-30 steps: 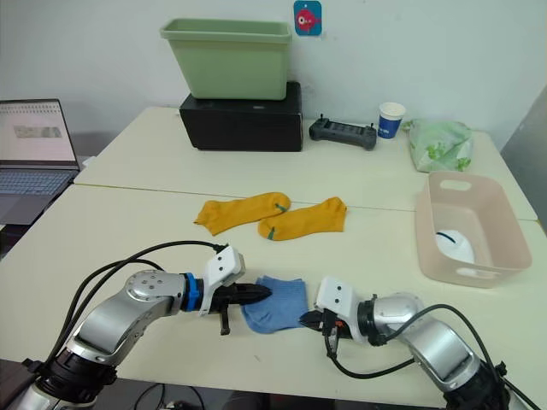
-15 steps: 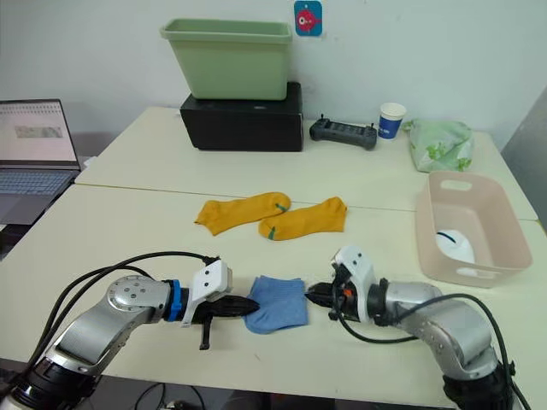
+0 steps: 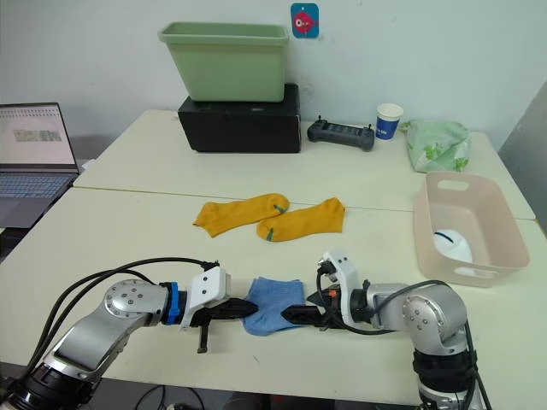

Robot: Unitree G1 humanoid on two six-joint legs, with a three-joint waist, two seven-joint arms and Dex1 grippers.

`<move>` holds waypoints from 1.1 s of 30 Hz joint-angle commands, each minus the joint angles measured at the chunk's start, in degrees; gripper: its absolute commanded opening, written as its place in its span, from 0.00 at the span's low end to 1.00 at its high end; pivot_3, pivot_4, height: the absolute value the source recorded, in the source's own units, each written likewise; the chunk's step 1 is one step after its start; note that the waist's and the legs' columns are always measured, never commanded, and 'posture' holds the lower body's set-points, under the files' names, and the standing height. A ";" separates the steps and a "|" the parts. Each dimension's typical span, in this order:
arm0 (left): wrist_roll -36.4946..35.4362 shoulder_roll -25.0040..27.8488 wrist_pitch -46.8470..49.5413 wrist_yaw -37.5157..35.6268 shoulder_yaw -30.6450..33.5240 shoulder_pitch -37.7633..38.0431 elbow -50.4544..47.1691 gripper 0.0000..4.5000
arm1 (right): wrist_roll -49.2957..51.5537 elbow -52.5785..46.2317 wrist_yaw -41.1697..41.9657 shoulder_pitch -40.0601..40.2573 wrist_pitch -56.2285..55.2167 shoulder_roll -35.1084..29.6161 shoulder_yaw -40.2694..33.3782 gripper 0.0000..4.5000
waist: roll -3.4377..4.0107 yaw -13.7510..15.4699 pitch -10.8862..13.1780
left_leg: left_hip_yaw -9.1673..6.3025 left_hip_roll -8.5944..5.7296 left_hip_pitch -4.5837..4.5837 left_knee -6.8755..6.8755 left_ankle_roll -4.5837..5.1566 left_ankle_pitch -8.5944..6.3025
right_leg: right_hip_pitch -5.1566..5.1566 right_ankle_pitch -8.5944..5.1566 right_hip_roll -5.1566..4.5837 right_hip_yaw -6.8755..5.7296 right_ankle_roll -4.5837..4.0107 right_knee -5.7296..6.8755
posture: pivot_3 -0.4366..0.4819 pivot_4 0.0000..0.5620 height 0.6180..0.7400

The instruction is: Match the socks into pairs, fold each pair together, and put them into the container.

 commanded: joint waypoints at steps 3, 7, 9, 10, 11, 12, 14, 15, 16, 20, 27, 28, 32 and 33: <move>1.83 0.75 1.76 -0.14 -0.83 1.08 1.40 0.00 | -0.09 6.18 -1.52 -1.09 1.04 5.50 2.07 1.00 | -0.02 -0.14 -0.03 | 0.08 -0.01 0.30 -0.37 0.00 0.01 | 0.06 0.00 0.00 0.10 0.00 0.00 | 0.48 0.27 0.64; 1.64 1.24 1.81 -0.36 0.14 1.84 1.19 0.00 | -0.36 10.90 -2.09 -1.81 -0.68 9.81 1.26 1.00 | 0.00 -0.75 -0.05 | 0.02 0.04 0.42 -0.51 0.00 0.01 | 0.08 -0.04 0.07 0.08 -0.06 0.02 | 0.48 0.27 0.64; 1.68 1.41 1.76 -0.40 0.51 2.13 1.04 0.00 | -0.23 13.13 -2.24 -2.29 -1.60 11.98 0.38 1.00 | 0.00 -1.11 -0.05 | 0.00 0.04 0.43 -0.52 0.00 0.01 | 0.08 -0.04 0.08 0.07 -0.07 0.04 | 0.48 0.27 0.64; 1.63 1.41 1.86 -0.34 0.71 2.22 0.94 0.00 | -0.29 14.04 -2.41 -2.60 -2.06 12.80 0.11 1.00 | 0.01 -1.24 -0.05 | 0.00 0.04 0.43 -0.52 0.00 0.01 | 0.08 -0.04 0.08 0.08 -0.07 0.05 | 0.48 0.27 0.64; 1.55 1.39 2.01 -0.28 0.89 2.26 0.85 0.00 | -0.32 14.69 -2.50 -2.85 -2.47 13.29 0.02 1.00 | 0.01 -1.27 -0.05 | 0.00 0.04 0.43 -0.52 0.00 0.01 | 0.08 -0.04 0.08 0.07 -0.07 0.05 | 0.48 0.27 0.64; 1.45 1.34 2.13 -0.23 1.06 2.28 0.78 0.00 | -0.36 15.23 -2.55 -3.02 -2.80 13.60 0.09 1.00 | 0.01 -1.29 -0.05 | 0.00 0.04 0.43 -0.52 0.00 0.01 | 0.07 -0.04 0.08 0.07 -0.07 0.05 | 0.48 0.27 0.64; 1.23 1.21 2.32 -0.12 1.34 2.25 0.72 0.00 | -0.70 16.17 -2.79 -3.15 -3.67 13.89 0.49 1.00 | 0.01 -1.30 -0.05 | 0.01 0.03 0.43 -0.52 0.00 0.01 | 0.07 -0.04 0.08 0.07 -0.07 0.05 | 0.48 0.27 0.64; 1.16 1.18 2.38 -0.10 1.43 2.21 0.72 0.00 | -0.87 16.56 -2.95 -3.12 -4.10 14.04 0.67 0.96 | 0.01 -1.32 -0.05 | 0.01 0.03 0.43 -0.52 0.00 0.01 | 0.07 -0.04 0.07 0.07 -0.07 0.05 | 0.48 0.27 0.64; 1.13 1.17 2.43 -0.10 1.49 2.18 0.73 0.00 | -0.93 16.80 -3.09 -3.05 -4.43 14.16 0.75 0.91 | 0.02 -1.33 -0.04 | 0.00 0.04 0.43 -0.52 0.00 0.01 | 0.07 -0.04 0.08 0.07 -0.07 0.05 | 0.48 0.27 0.64; 0.50 1.02 2.91 -0.03 1.98 2.19 0.61 0.00 | -1.03 16.66 -4.07 -2.51 -5.34 14.18 0.49 0.62 | 0.03 -1.33 -0.03 | 0.01 0.03 0.42 -0.53 0.00 0.01 | 0.05 -0.04 0.07 0.08 -0.07 0.05 | 0.48 0.27 0.64; -6.99 1.02 8.11 -0.40 7.59 3.20 -2.30 0.00 | -1.23 13.28 -6.33 1.08 -5.30 14.37 -1.84 0.07 | -0.01 -1.46 -0.05 | -0.02 0.05 0.39 -0.55 0.00 0.01 | 0.02 -0.04 0.06 0.06 -0.06 0.03 | 0.48 0.27 0.64; -8.38 0.71 9.28 -0.10 8.68 2.91 -2.88 0.00 | -0.97 12.38 -6.40 1.68 -5.22 14.37 -2.59 0.00 | -0.01 -1.44 -0.03 | -0.02 0.06 0.40 -0.55 0.00 0.01 | 0.02 -0.04 0.07 0.06 -0.06 0.03 | 0.48 0.27 0.64; -16.78 -1.12 17.19 1.32 12.60 -0.38 -6.25 0.00 | 0.00 8.37 -6.33 3.54 -4.91 12.64 -4.19 0.00 | -0.06 -1.00 0.02 | 0.02 0.02 0.34 -0.54 -0.02 0.01 | 0.01 -0.05 0.02 0.05 -0.04 -0.01 | 0.48 0.27 0.64; -18.65 -1.24 19.59 2.06 13.27 -2.97 -7.56 0.00 | 0.52 5.31 -5.73 4.42 -5.35 10.53 -4.32 0.00 | -0.10 -0.68 0.05 | 0.01 0.03 0.27 -0.53 -0.02 0.02 | 0.01 -0.05 -0.01 -0.01 -0.04 -0.05 | 0.48 0.27 0.64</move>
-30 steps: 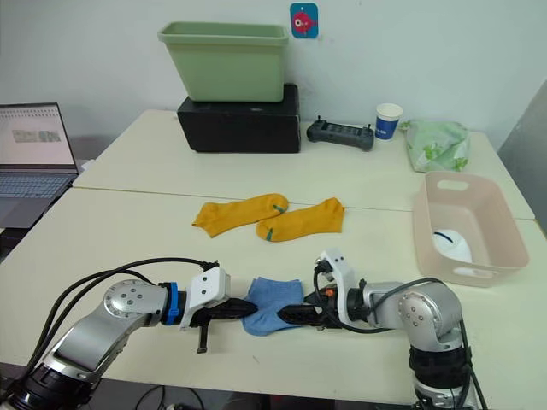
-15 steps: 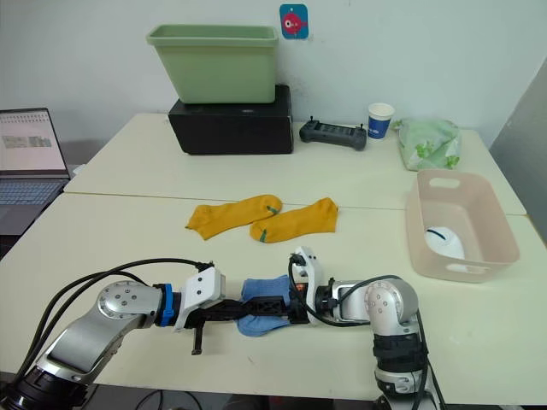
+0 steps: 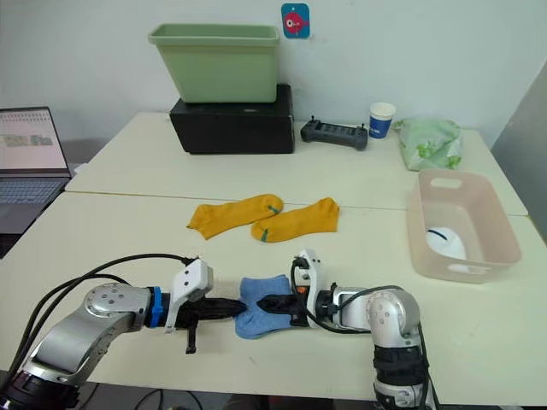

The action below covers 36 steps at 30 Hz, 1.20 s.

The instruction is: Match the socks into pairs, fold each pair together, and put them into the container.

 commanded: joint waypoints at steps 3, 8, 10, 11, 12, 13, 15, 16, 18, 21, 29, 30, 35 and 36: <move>-11.16 -1.02 11.45 2.61 3.59 -12.61 -8.32 0.13 | 2.71 -12.21 0.46 4.77 0.56 -8.06 -3.99 0.00 | -0.10 1.52 0.09 | -0.06 -0.07 -0.39 0.13 -0.03 0.02 | -0.14 0.00 -0.11 -0.19 0.01 -0.13 | 0.48 0.27 0.64; -15.44 -4.27 16.31 4.86 1.71 -21.36 -9.88 0.47 | 7.05 -19.34 1.35 8.80 0.31 -10.94 -10.60 0.00 | -0.08 0.97 0.11 | 0.03 -0.09 -0.55 0.13 -0.04 0.02 | -0.27 0.00 -0.12 -0.08 0.02 -0.21 | 0.48 0.27 0.64; -16.20 -4.86 17.17 4.23 0.92 -24.31 -9.54 0.61 | 8.72 -21.82 1.29 10.26 0.16 -11.51 -13.50 0.00 | -0.08 0.93 0.13 | -0.07 -0.01 -0.66 0.11 -0.03 0.02 | -0.42 0.00 0.03 -0.09 0.01 -0.15 | 0.48 0.27 0.64; -16.03 -4.87 17.13 3.55 0.12 -25.86 -9.13 0.68 | 9.53 -22.97 1.07 10.92 -0.33 -11.69 -15.16 0.00 | -0.08 0.94 0.14 | -0.11 0.02 -0.68 0.09 -0.02 0.02 | -0.48 0.00 0.07 -0.13 0.01 -0.13 | 0.48 0.27 0.64; -15.97 -5.14 17.48 3.29 -0.61 -27.75 -8.44 0.75 | 10.28 -24.38 0.80 11.67 -0.99 -12.17 -16.91 0.00 | -0.07 0.94 0.14 | -0.15 0.04 -0.70 0.07 -0.02 0.03 | -0.52 0.00 0.10 -0.14 0.01 -0.08 | 0.48 0.27 0.64; -15.21 -5.45 17.12 3.00 -1.59 -29.74 -7.51 0.83 | 11.46 -25.80 0.59 12.33 -1.46 -12.58 -19.03 0.00 | -0.03 1.09 0.16 | -0.14 0.04 -0.69 0.06 -0.02 0.03 | -0.56 0.00 0.12 -0.11 0.01 -0.06 | 0.48 0.27 0.64; -14.16 -6.71 16.25 2.53 -3.42 -33.56 -5.29 0.96 | 14.22 -27.88 -0.70 12.86 -3.07 -12.96 -24.28 0.00 | -0.02 1.13 0.17 | -0.11 0.00 -0.70 0.06 -0.04 0.03 | -0.57 0.00 0.10 -0.10 0.01 -0.05 | 0.48 0.27 0.64; -14.12 -7.76 16.05 2.37 -4.20 -35.52 -4.10 0.99 | 15.14 -29.05 -1.62 12.98 -4.93 -13.37 -27.43 0.00 | -0.01 1.18 0.20 | -0.07 -0.02 -0.71 0.08 -0.04 0.04 | -0.56 0.00 0.07 -0.08 0.01 -0.04 | 0.48 0.27 0.64; -14.45 -9.42 15.91 1.77 -4.98 -37.98 -2.46 0.99 | 17.46 -30.17 -3.53 13.02 -7.42 -14.22 -32.05 0.00 | -0.01 1.21 0.20 | -0.01 -0.09 -0.75 0.11 -0.17 0.11 | -0.56 0.00 0.00 -0.08 0.01 -0.05 | 0.48 0.27 0.64; -13.65 -10.27 14.96 -0.40 -6.32 -40.09 -0.48 0.99 | 21.59 -29.32 -7.39 11.02 -10.86 -17.43 -38.48 0.00 | 0.00 1.15 0.21 | 0.03 -0.11 -0.75 0.13 -0.18 0.11 | -0.52 0.00 -0.04 -0.05 0.01 -0.10 | 0.48 0.27 0.64; -11.24 -12.83 12.19 -3.19 -8.31 -44.83 4.21 0.99 | 20.25 -25.78 -14.70 5.79 -18.76 -33.14 -43.03 0.00 | 0.12 1.19 0.28 | 0.02 -0.10 -0.75 0.11 -0.17 0.13 | -0.56 0.01 0.01 -0.02 0.00 -0.05 | 0.48 0.27 0.64; -11.09 -13.29 12.10 -3.31 -8.46 -45.09 4.49 0.99 | 16.33 -25.01 -13.07 5.77 -21.04 -37.33 -41.67 0.00 | 0.22 1.24 0.34 | 0.03 -0.11 -0.77 0.13 -0.17 0.13 | -0.55 0.01 0.01 0.00 0.00 -0.06 | 0.48 0.27 0.64; -11.14 -14.78 12.57 -2.92 -8.55 -45.29 4.27 0.99 | -12.64 -17.58 -1.32 13.75 -46.69 -58.33 -29.19 0.00 | 0.16 1.32 0.38 | 0.16 -0.15 -0.79 0.16 -0.18 0.14 | -0.53 0.00 -0.06 0.06 0.01 -0.22 | 0.48 0.27 0.64; -11.13 -15.14 12.76 -2.66 -8.54 -45.35 4.14 0.99 | -18.68 -14.95 1.07 16.22 -53.51 -61.63 -26.58 0.00 | 0.16 1.33 0.38 | 0.12 -0.14 -0.80 0.17 -0.21 0.16 | -0.51 0.00 -0.03 0.04 0.01 -0.23 | 0.48 0.27 0.64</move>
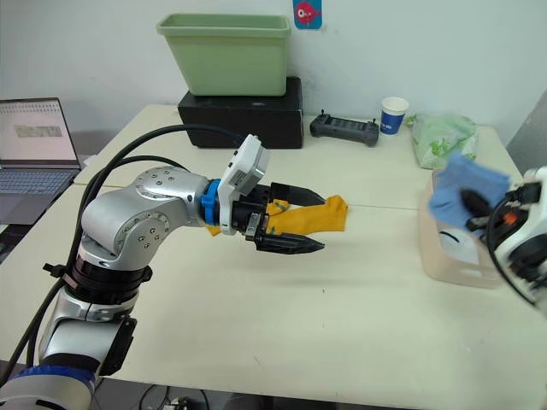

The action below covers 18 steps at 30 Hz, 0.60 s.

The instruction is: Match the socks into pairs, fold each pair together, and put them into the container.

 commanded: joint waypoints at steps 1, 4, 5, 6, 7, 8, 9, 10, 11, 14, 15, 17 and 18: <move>-0.02 -0.79 -0.12 0.40 0.05 -1.18 -1.06 0.99 | -19.13 6.72 7.89 6.11 -21.98 -8.05 7.71 0.00 | -0.07 -0.07 0.04 | 0.00 0.00 0.01 -0.01 -0.08 0.04 | 0.01 0.00 0.00 0.00 0.00 -0.04 | 0.48 0.27 0.64; -0.22 -1.11 0.27 0.79 0.32 -0.90 -1.66 0.99 | -27.63 14.70 10.97 7.53 -34.22 -11.70 11.86 0.00 | -0.11 -0.16 0.07 | 0.05 0.01 0.04 0.01 -0.18 0.10 | 0.04 0.00 0.01 0.05 0.00 -0.05 | 0.48 0.27 0.64; -0.21 -0.95 0.21 0.76 0.38 -0.56 -1.97 0.99 | -32.10 17.80 11.56 7.76 -39.45 -13.95 14.19 0.00 | -0.10 -0.16 0.08 | 0.07 0.01 0.04 0.02 -0.19 0.11 | 0.05 0.00 -0.01 0.05 0.00 -0.04 | 0.48 0.27 0.64; -0.09 -1.06 0.18 0.88 0.24 -0.48 -2.08 0.99 | -35.33 20.46 12.12 7.68 -43.65 -15.31 15.70 0.00 | -0.01 -0.14 0.13 | 0.08 0.01 0.03 0.06 -0.20 0.12 | 0.05 0.00 -0.03 0.06 0.00 -0.01 | 0.48 0.27 0.64; 0.01 -1.11 0.13 1.04 0.18 -0.29 -2.24 0.99 | -37.78 23.15 12.14 6.38 -46.18 -16.21 17.70 0.00 | -0.01 -0.11 0.14 | 0.15 -0.01 0.04 0.10 -0.21 0.12 | 0.05 0.00 -0.06 0.08 0.00 0.03 | 0.48 0.27 0.64; 0.06 -1.12 0.10 1.26 0.20 -0.02 -2.50 0.99 | -40.63 25.83 12.48 4.50 -48.57 -17.31 20.69 0.00 | -0.01 -0.10 0.15 | 0.17 0.01 0.06 0.13 -0.21 0.12 | 0.05 0.00 -0.07 0.08 -0.01 0.07 | 0.48 0.27 0.64; 0.09 -1.22 0.11 1.53 0.19 0.17 -2.71 0.99 | -42.40 27.92 12.77 2.23 -49.96 -17.53 23.14 0.00 | -0.02 -0.19 0.15 | 0.15 0.01 0.06 0.14 -0.22 0.12 | 0.06 0.01 -0.07 0.06 -0.01 0.08 | 0.48 0.27 0.64; 0.08 -1.27 0.10 1.79 0.21 0.36 -2.94 0.99 | -44.01 29.65 13.65 0.38 -50.26 -17.85 25.43 0.00 | -0.03 -0.29 0.16 | 0.16 0.03 0.08 0.20 -0.22 0.13 | 0.08 0.01 -0.06 0.08 -0.01 0.12 | 0.48 0.27 0.64; 0.03 -1.42 0.17 2.09 0.20 0.43 -3.07 0.99 | -45.81 31.48 14.53 -1.09 -51.58 -18.17 27.36 0.00 | -0.02 -0.27 0.16 | 0.16 0.03 0.10 0.25 -0.22 0.13 | 0.10 0.01 -0.06 0.08 -0.01 0.17 | 0.48 0.27 0.64; -0.13 -1.80 0.24 2.66 0.26 0.65 -3.31 0.99 | -49.43 35.23 16.39 -4.98 -53.65 -18.23 30.78 0.00 | -0.01 -0.06 0.16 | 0.09 0.02 0.10 0.37 -0.22 0.13 | 0.14 0.01 -0.06 0.03 -0.02 0.21 | 0.48 0.27 0.64; -0.08 -1.84 0.17 2.75 0.24 0.79 -3.40 0.99 | -50.36 36.21 16.90 -6.43 -53.60 -18.01 31.72 0.00 | 0.01 -0.04 0.17 | 0.08 0.02 0.07 0.41 -0.22 0.12 | 0.15 0.01 -0.06 0.03 -0.02 0.21 | 0.48 0.27 0.64; 0.05 -1.94 -0.02 2.92 0.12 1.02 -3.54 0.99 | -52.78 38.33 18.26 -8.99 -53.19 -17.97 33.95 0.00 | 0.03 -0.01 0.19 | 0.09 0.02 0.01 0.59 -0.22 0.12 | 0.15 0.01 -0.07 0.05 -0.02 0.22 | 0.48 0.27 0.64; 0.05 -2.02 -0.04 3.04 0.10 1.08 -3.57 0.99 | -53.66 39.47 18.68 -10.12 -53.60 -17.76 34.85 0.00 | 0.03 -0.01 0.20 | 0.09 0.02 -0.02 0.63 -0.22 0.12 | 0.15 0.01 -0.09 0.05 -0.02 0.22 | 0.48 0.27 0.64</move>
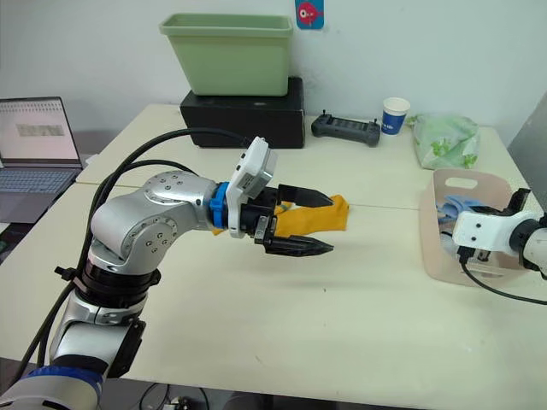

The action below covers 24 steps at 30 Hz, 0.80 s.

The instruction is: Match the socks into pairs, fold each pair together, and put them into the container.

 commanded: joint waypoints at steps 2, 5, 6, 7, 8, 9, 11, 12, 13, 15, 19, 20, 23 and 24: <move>0.02 -0.34 -0.48 0.39 0.07 -0.02 -2.08 0.99 | -4.05 3.93 1.91 -5.27 -0.86 0.04 2.13 0.00 | -0.01 0.00 0.00 | 0.00 0.00 0.00 0.04 0.00 0.00 | 0.02 0.00 -0.02 -0.01 0.00 0.01 | 0.48 0.27 0.64; 0.26 -0.58 -0.72 0.52 -0.13 0.06 -1.96 0.99 | -4.83 5.74 5.36 -8.78 -0.57 0.97 4.46 0.00 | -0.01 -0.11 0.00 | -0.01 -0.01 0.03 0.06 0.00 0.00 | 0.03 0.00 -0.01 -0.01 -0.01 0.07 | 0.48 0.27 0.64; 0.34 -0.65 -0.79 0.55 -0.18 0.09 -1.91 0.99 | -4.91 6.27 6.46 -9.59 -1.26 0.99 5.00 0.00 | 0.00 -0.11 0.00 | -0.01 -0.01 0.03 0.06 0.00 0.00 | 0.02 0.00 -0.01 0.00 -0.01 0.09 | 0.48 0.27 0.64; 0.42 -0.70 -0.84 0.56 -0.21 0.13 -1.89 0.99 | -4.79 6.62 7.49 -10.15 -1.32 0.97 5.25 0.00 | 0.00 -0.11 0.00 | -0.02 -0.01 0.03 0.06 0.00 0.00 | 0.02 0.00 -0.01 -0.01 -0.01 0.09 | 0.48 0.27 0.64; 0.47 -0.74 -0.85 0.58 -0.21 0.16 -1.88 0.99 | -4.43 6.85 8.38 -10.55 -0.85 1.06 5.27 0.00 | 0.01 -0.08 0.01 | -0.03 0.00 0.03 0.06 0.00 0.00 | 0.02 0.00 -0.01 -0.02 -0.01 0.09 | 0.48 0.27 0.64; 0.55 -0.77 -0.88 0.59 -0.21 0.22 -1.87 0.99 | -4.17 7.16 8.98 -10.99 -0.94 1.05 5.18 0.00 | 0.01 -0.06 0.01 | -0.04 0.00 0.02 0.06 0.00 0.00 | 0.02 0.00 -0.01 -0.03 -0.01 0.09 | 0.48 0.27 0.64; 0.72 -0.79 -0.99 0.58 -0.26 0.40 -1.85 0.99 | -3.34 7.45 11.27 -11.35 0.01 0.95 4.95 0.00 | 0.01 -0.05 0.01 | -0.03 0.00 0.02 0.07 0.00 0.00 | 0.02 0.00 -0.02 -0.02 -0.01 0.09 | 0.48 0.27 0.64; 0.86 -0.76 -1.09 0.51 -0.31 0.50 -1.85 0.99 | -3.16 7.58 11.85 -11.53 0.05 0.87 4.76 0.00 | 0.00 -0.05 0.01 | -0.04 0.00 0.02 0.07 0.00 0.00 | 0.03 0.01 -0.02 -0.03 -0.01 0.09 | 0.48 0.27 0.64; 1.01 -0.71 -1.19 0.42 -0.37 0.59 -1.83 0.99 | -2.76 7.60 12.60 -11.61 0.68 0.85 4.45 0.00 | 0.01 -0.04 0.01 | -0.05 0.00 0.02 0.08 0.00 0.00 | 0.04 0.01 -0.02 -0.04 -0.01 0.09 | 0.48 0.27 0.64; 1.20 -0.70 -1.27 0.31 -0.40 0.70 -1.74 1.00 | -1.70 7.50 14.43 -11.63 1.44 0.56 3.89 0.15 | 0.01 -0.06 0.00 | -0.03 -0.01 0.03 0.09 0.00 0.00 | 0.03 0.01 -0.03 -0.03 -0.01 0.10 | 0.48 0.27 0.64; 1.95 -0.70 -1.77 0.02 -0.70 0.67 -1.13 1.00 | 3.19 5.81 21.18 -12.73 6.97 -0.41 1.65 0.43 | 0.01 -0.07 0.00 | -0.04 0.00 0.03 0.10 0.00 0.00 | 0.04 0.01 -0.03 -0.03 -0.01 0.11 | 0.48 0.27 0.64; 2.15 -0.66 -1.97 -0.06 -0.79 0.72 -1.00 1.00 | 4.29 5.30 22.39 -13.14 8.12 -0.58 1.11 0.50 | 0.02 -0.08 0.01 | -0.04 0.00 0.03 0.10 0.00 0.00 | 0.04 0.01 -0.03 -0.03 -0.01 0.11 | 0.48 0.27 0.64; 2.35 -0.56 -2.24 -0.33 -0.89 0.81 -0.86 1.00 | 8.61 2.45 26.98 -12.56 12.89 -1.46 -1.08 0.75 | 0.05 -0.08 0.02 | -0.05 0.00 0.03 0.11 0.00 0.00 | 0.04 0.01 -0.03 -0.03 -0.02 0.13 | 0.48 0.27 0.64; 2.34 -0.49 -2.28 -0.39 -0.86 0.86 -0.89 1.00 | 9.69 1.54 28.19 -12.01 14.07 -1.93 -1.74 0.83 | 0.05 -0.06 0.02 | -0.06 0.01 0.03 0.11 0.00 0.00 | 0.05 0.01 -0.03 -0.05 -0.02 0.13 | 0.48 0.27 0.64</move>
